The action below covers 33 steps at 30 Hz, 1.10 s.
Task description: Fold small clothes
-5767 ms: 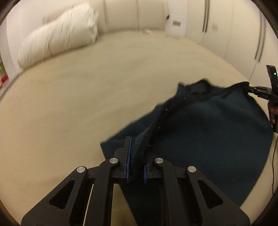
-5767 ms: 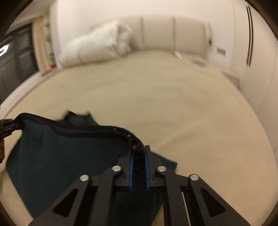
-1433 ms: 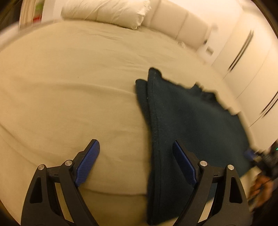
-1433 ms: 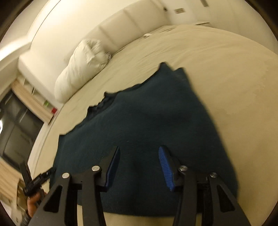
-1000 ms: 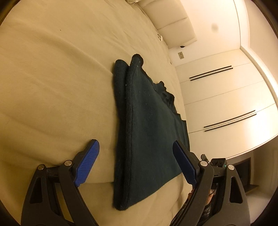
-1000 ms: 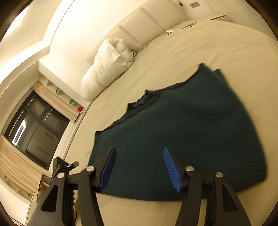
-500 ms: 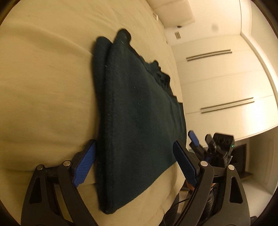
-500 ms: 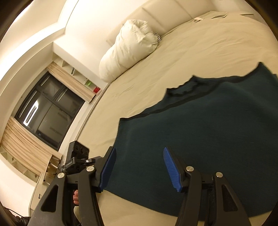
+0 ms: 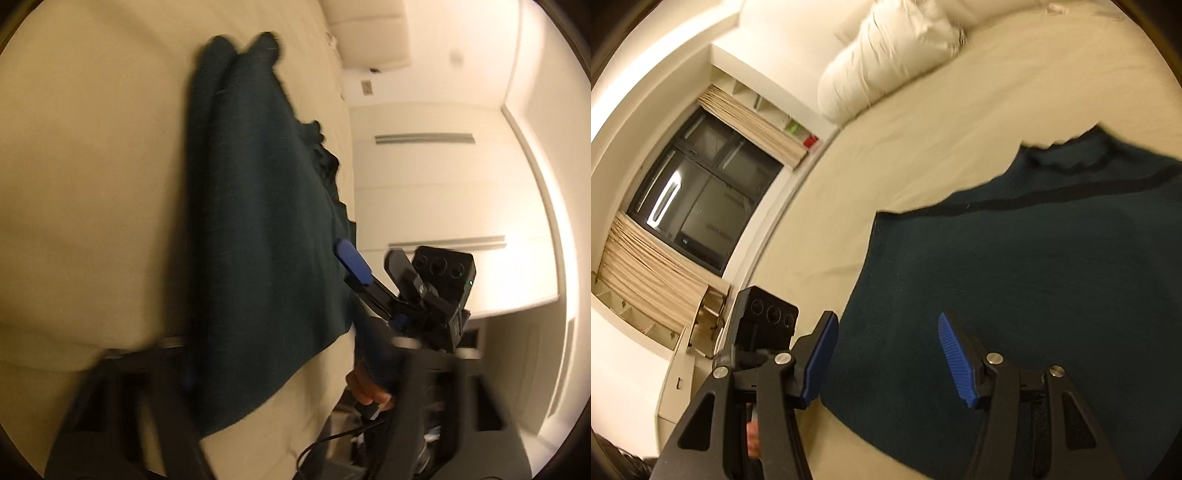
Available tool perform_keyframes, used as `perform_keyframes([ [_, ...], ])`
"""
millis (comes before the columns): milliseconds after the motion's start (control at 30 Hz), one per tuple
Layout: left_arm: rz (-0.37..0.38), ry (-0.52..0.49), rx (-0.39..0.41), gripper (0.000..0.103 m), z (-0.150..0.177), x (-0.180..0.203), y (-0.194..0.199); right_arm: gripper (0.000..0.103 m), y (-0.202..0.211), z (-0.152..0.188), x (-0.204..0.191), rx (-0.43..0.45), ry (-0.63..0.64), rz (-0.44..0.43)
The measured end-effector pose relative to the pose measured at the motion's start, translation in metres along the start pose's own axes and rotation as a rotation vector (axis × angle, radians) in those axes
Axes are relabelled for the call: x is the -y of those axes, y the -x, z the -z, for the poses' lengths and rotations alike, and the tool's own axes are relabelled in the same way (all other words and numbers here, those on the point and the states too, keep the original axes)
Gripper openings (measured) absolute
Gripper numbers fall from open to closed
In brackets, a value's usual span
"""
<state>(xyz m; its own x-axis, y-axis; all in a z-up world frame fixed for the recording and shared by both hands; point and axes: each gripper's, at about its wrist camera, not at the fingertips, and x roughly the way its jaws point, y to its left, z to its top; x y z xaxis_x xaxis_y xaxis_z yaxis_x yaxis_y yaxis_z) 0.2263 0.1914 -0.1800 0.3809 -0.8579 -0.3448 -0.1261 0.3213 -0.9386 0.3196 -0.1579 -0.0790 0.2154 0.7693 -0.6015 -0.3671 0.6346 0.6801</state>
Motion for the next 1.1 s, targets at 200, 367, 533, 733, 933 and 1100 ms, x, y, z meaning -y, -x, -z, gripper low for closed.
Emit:
perform_keyframes([
  [200, 0.010, 0.069, 0.066, 0.013, 0.009, -0.020, 0.000, 0.059, -0.033, -0.012, 0.025, -0.064, -0.075, 0.015],
  [367, -0.067, 0.017, 0.098, 0.012, 0.013, -0.001, 0.003, 0.059, -0.029, -0.009, 0.038, -0.043, -0.095, -0.055],
  [533, -0.171, -0.096, 0.137, 0.012, 0.023, 0.043, -0.003, 0.071, -0.003, -0.015, 0.043, -0.080, -0.150, -0.085],
  [733, -0.342, -0.371, 0.154, 0.012, 0.055, 0.124, -0.076, 0.078, 0.040, -0.047, 0.044, -0.063, -0.145, -0.158],
  [933, -0.454, -0.498, 0.118, 0.012, 0.076, 0.144, -0.145, 0.086, 0.054, -0.064, 0.038, -0.117, -0.094, -0.104],
  [1100, -0.517, -0.557, 0.122, 0.012, 0.087, 0.151, -0.165, 0.087, 0.044, -0.060, 0.017, -0.183, 0.011, 0.015],
])
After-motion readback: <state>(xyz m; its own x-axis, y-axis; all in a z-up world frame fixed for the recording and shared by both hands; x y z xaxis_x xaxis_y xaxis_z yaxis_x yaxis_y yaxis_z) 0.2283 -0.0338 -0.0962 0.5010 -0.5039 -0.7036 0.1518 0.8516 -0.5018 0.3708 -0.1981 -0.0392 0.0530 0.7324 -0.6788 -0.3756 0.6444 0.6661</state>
